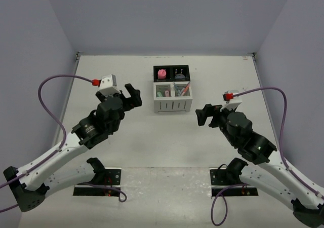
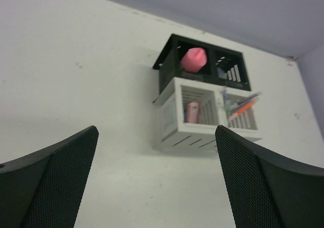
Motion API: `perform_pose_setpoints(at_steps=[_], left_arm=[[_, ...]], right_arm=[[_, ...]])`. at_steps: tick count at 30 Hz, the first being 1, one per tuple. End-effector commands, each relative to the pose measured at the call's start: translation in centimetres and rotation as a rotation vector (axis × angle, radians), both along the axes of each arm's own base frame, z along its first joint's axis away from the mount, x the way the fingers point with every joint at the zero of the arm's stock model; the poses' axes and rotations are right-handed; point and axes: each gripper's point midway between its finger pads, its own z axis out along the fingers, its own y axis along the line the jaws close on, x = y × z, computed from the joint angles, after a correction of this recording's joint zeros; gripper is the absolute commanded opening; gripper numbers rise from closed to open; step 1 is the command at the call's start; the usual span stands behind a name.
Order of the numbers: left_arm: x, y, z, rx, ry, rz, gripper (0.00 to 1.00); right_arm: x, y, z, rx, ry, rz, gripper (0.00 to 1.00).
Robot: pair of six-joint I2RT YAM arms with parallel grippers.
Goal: Sort the stationery into containers
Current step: Reset both arms
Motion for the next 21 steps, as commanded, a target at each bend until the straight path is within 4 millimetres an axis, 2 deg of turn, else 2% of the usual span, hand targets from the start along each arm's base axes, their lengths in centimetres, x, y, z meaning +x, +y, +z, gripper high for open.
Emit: perform_pose_setpoints(at_steps=[1,3,5,7,9,11,12,14,16,19,21], left_arm=[[-2.2,3.5,-6.9,0.124,0.216,0.019,1.0],[-1.6,4.3,-8.4,0.1,0.258,-0.007,1.0],[-0.7,6.3,-9.6,0.06,0.287,0.031,1.0],[-0.4,6.1,-9.2,0.014,0.277,-0.001,1.0],[0.4,8.2,-8.1,-0.025,0.246,0.043,1.0],[0.4,9.2,-6.2,-0.037,0.187,0.055,1.0],[0.5,9.7,-5.8,-0.02,0.176,0.07,1.0],[-0.2,11.2,-3.6,0.043,0.124,0.11,1.0],[-1.0,12.8,-2.7,0.135,0.114,0.146,1.0],[-2.1,14.4,-2.1,0.231,0.09,0.174,1.0],[-2.6,15.2,-2.9,0.25,0.074,0.206,1.0]], right_arm=[[-0.7,-2.2,3.2,0.062,0.005,-0.098,0.99],[-1.3,-3.2,4.5,0.087,0.019,-0.135,0.99],[-2.1,-4.9,4.9,0.064,0.045,-0.186,0.99],[-2.5,-6.8,5.7,0.044,0.038,-0.251,0.99],[-3.1,-9.4,6.2,0.008,0.025,-0.338,0.99],[-3.7,-11.4,6.4,-0.047,0.013,-0.391,0.99],[-3.9,-11.9,6.5,-0.059,0.002,-0.396,0.99],[-4.6,-12.8,6.3,-0.068,-0.014,-0.397,0.99],[-4.9,-13.2,6.0,-0.044,-0.029,-0.403,0.99],[-5.3,-13.5,6.0,0.002,-0.059,-0.4,0.99],[-5.2,-13.5,5.8,0.017,-0.082,-0.395,0.99]])
